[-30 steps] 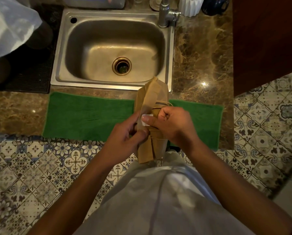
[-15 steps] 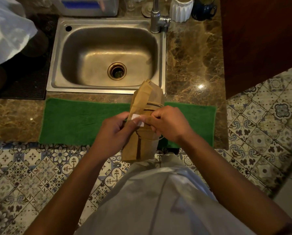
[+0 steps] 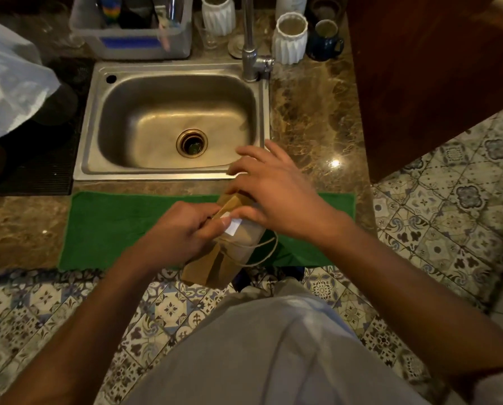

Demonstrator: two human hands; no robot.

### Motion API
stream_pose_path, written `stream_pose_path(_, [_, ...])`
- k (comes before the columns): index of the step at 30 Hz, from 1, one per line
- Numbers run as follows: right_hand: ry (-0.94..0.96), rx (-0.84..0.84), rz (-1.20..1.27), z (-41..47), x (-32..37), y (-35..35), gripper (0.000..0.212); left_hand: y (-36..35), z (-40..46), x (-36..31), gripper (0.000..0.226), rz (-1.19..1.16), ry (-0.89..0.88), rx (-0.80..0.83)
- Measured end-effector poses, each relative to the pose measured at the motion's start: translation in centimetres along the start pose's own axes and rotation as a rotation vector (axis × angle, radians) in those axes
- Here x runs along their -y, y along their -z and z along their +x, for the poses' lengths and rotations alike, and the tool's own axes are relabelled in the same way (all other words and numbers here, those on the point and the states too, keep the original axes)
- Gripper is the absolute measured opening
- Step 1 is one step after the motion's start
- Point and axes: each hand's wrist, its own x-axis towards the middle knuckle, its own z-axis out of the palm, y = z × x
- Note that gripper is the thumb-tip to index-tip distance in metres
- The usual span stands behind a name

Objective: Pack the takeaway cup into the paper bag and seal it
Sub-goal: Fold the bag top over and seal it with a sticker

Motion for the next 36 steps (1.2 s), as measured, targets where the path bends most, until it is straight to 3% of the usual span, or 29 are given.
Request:
stream_pose_path(6, [0.010, 0.030, 0.082, 0.4, -0.3, 0.7, 0.029, 1.9, 0.6, -0.3, 0.018, 0.151, -0.117, -0.001])
stream_pose_path(10, [-0.125, 0.038, 0.173, -0.1, -0.8, 0.0, 0.027, 2.8, 1.3, 0.8, 0.046, 0.265, -0.102, -0.161])
stream_pose_path(14, [-0.204, 0.050, 0.222, -0.7, -1.2, -0.1, 0.026, 1.6, 1.3, 1.1, 0.045, 0.243, -0.173, -0.218])
stream_pose_path(22, [-0.092, 0.006, 0.149, 0.0, -0.4, 0.0, 0.024, 1.0, 2.2, 0.9, 0.038, 0.272, -0.222, -0.227])
stream_pose_path(29, [-0.085, 0.127, 0.265, -0.2, -0.9, -0.7, 0.028, 0.6, 1.9, 1.1, 0.031, 0.259, -0.244, -0.216])
stream_pose_path(36, [-0.094, 0.199, 0.075, 1.0, -0.2, -0.6, 0.027, 0.6, 2.4, 1.3, 0.032, 0.282, -0.245, -0.207])
